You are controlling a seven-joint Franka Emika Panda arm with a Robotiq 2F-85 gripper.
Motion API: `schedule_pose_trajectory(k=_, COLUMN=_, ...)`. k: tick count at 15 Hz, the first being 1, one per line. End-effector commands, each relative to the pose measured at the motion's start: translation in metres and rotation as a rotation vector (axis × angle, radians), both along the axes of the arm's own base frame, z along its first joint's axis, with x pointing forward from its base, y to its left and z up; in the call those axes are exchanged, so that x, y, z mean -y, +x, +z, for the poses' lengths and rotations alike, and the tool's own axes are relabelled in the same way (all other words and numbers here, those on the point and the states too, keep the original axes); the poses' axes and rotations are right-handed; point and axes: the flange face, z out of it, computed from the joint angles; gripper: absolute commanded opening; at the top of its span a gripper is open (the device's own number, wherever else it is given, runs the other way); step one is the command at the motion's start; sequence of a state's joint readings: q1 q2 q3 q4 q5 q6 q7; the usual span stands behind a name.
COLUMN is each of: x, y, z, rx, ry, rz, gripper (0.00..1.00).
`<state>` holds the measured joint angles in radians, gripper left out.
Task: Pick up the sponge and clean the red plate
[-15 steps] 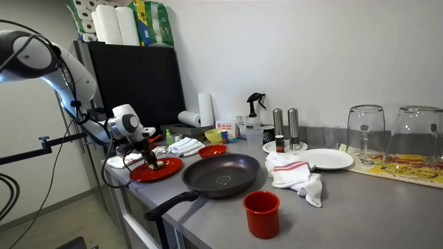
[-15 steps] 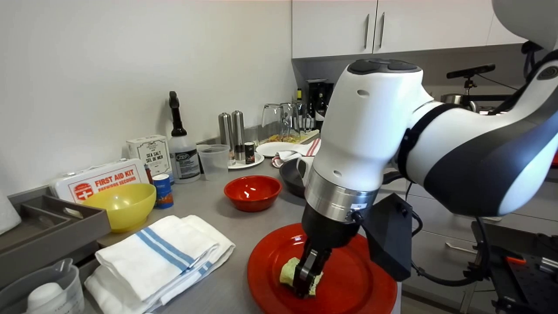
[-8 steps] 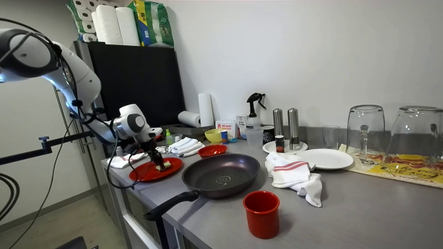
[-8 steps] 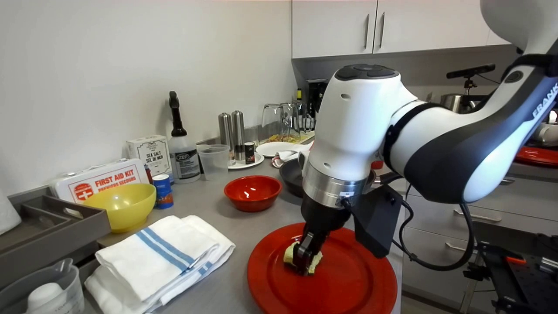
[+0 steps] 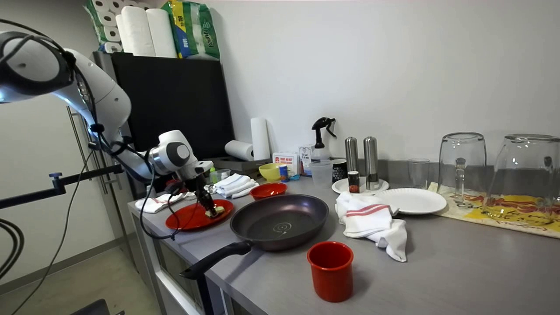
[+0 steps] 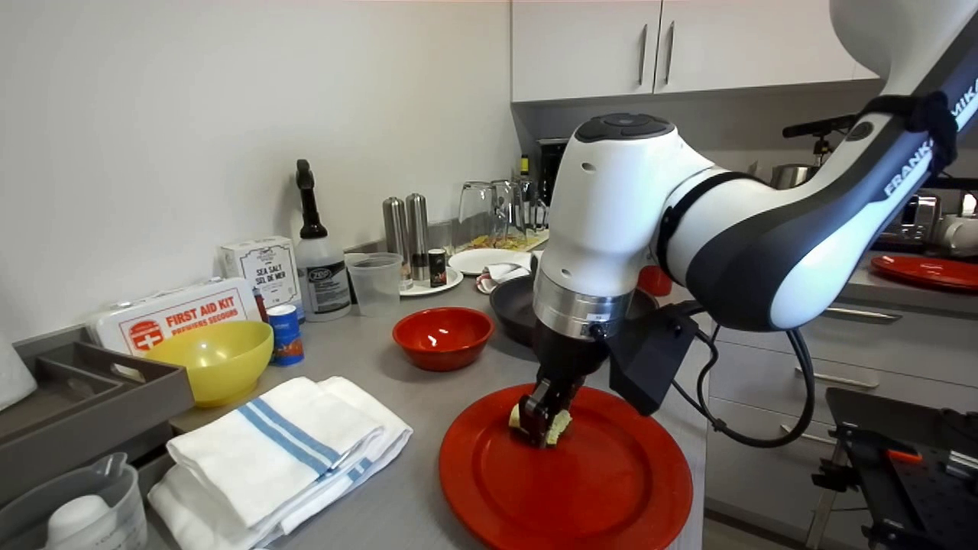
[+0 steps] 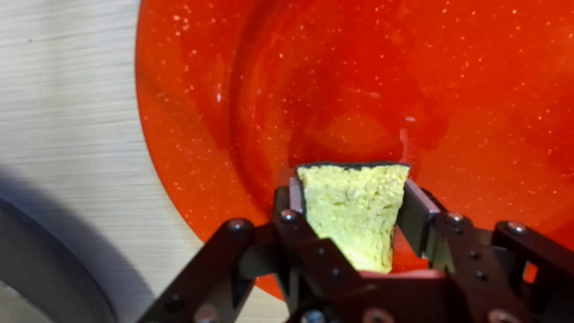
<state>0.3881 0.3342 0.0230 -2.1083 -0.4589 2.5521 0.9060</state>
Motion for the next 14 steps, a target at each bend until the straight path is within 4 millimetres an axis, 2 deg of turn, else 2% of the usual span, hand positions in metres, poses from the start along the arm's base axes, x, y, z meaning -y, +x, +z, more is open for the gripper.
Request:
schedule_pose_trajectory(k=1, x=0.013, y=-0.005, z=-0.005, rx=-0.027, ry=-0.026, rz=-0.04, gripper=0.27)
schedule_pose_trajectory(k=5, x=0.01, y=-0.006, z=-0.003, rx=-0.031, ry=-0.009, rz=-0.048, gripper=0.27)
schedule_pose_trajectory(k=14, x=-0.015, y=-0.016, z=-0.001, rx=-0.052, ry=0.022, rz=-0.029, gripper=0.27)
